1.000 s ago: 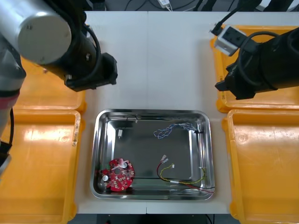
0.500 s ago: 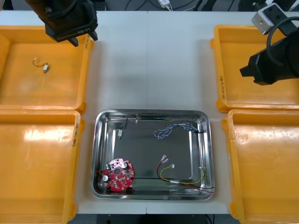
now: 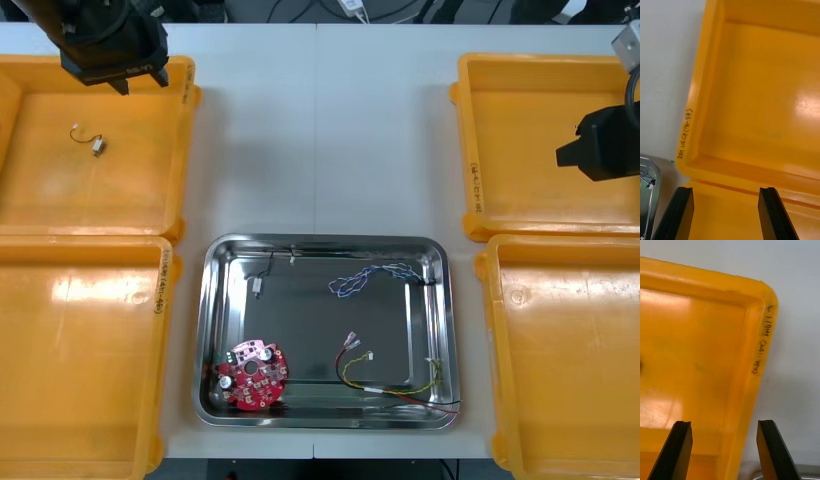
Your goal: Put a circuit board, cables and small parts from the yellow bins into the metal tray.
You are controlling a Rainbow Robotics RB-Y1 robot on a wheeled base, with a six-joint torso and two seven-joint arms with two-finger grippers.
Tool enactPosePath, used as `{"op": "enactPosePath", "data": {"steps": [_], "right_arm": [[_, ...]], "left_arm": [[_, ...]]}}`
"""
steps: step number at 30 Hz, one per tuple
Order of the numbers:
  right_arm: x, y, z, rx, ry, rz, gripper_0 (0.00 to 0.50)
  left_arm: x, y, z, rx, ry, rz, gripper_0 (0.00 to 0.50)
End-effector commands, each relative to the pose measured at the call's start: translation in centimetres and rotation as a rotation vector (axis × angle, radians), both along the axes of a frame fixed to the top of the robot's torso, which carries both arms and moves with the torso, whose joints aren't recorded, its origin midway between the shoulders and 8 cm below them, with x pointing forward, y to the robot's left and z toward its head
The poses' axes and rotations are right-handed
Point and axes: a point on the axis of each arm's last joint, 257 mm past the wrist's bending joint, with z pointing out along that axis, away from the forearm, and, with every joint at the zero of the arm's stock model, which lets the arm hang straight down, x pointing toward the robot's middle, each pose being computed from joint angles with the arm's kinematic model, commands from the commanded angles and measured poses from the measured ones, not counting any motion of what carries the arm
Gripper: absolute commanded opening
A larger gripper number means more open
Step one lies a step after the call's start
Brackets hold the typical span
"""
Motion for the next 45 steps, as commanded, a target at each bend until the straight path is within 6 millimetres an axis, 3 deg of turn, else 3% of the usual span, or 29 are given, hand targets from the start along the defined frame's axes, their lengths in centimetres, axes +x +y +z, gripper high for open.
{"op": "enactPosePath", "data": {"steps": [1,10,24,32,45], "right_arm": [[-1.0,-3.4,-0.1,0.013,0.023,-0.119,0.500],[-1.9,-5.6,-2.1,0.004,0.052,-0.159,0.500],[-3.1,-7.8,-2.8,0.025,0.065,-0.190,0.500],[-3.2,-9.3,-2.1,0.058,0.091,-0.191,0.500],[-4.6,-10.4,-3.2,-0.006,0.155,-0.172,0.500]], "left_arm": [[0.6,3.3,3.5,0.156,-0.055,-0.168,0.500],[0.2,7.2,1.6,0.249,-0.024,-0.281,0.500],[1.9,12.1,-4.3,0.283,-0.066,-0.348,0.500],[1.8,13.3,-7.8,0.277,-0.072,-0.328,0.500],[2.0,14.2,-9.5,0.266,-0.096,-0.300,0.500]]}}
